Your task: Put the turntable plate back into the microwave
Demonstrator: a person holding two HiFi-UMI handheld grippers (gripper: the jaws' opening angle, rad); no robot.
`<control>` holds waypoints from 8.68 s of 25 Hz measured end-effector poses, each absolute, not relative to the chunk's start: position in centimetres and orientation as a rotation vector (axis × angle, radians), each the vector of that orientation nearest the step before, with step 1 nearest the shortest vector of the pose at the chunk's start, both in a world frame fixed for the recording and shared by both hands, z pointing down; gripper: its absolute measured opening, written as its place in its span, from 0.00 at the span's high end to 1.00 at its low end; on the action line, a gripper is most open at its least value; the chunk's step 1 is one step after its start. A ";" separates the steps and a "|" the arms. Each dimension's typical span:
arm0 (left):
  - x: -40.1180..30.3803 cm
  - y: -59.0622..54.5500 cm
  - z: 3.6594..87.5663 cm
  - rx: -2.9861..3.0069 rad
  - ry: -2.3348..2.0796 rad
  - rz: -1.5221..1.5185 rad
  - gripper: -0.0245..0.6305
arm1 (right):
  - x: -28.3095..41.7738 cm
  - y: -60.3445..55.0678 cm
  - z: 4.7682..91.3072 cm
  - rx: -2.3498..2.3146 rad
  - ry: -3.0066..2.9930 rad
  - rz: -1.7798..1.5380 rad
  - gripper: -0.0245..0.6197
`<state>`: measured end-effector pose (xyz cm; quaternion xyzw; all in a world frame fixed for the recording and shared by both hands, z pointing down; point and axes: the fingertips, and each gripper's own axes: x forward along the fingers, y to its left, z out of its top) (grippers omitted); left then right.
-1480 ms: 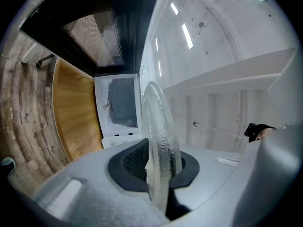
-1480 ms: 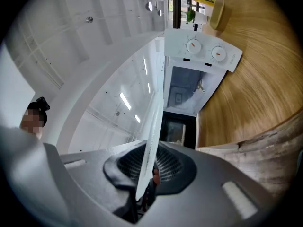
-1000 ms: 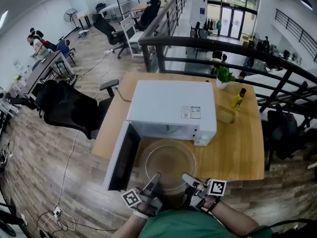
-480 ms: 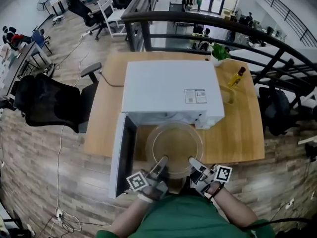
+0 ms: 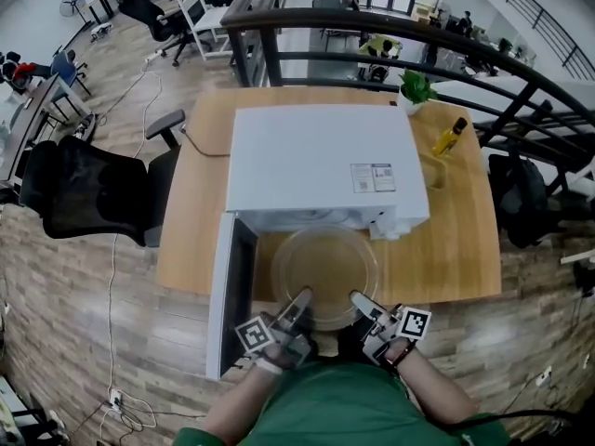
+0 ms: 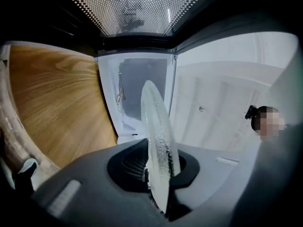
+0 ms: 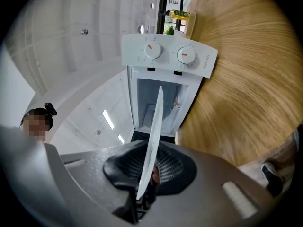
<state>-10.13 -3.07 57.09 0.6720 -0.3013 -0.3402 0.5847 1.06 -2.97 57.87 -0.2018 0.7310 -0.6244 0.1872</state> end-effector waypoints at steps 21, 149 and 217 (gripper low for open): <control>-10.5 -8.9 62.3 1.478 -0.813 -0.846 0.89 | 0.6 -10.1 62.7 -0.534 2.074 -1.854 0.89; -15.6 -19.7 67.2 1.346 -1.133 -0.680 0.90 | -3.2 -21.4 67.6 -1.046 1.922 -1.923 0.91; -9.4 -20.1 66.7 1.397 -1.088 -0.557 0.85 | -2.6 -19.8 65.7 -1.149 2.034 -1.861 0.90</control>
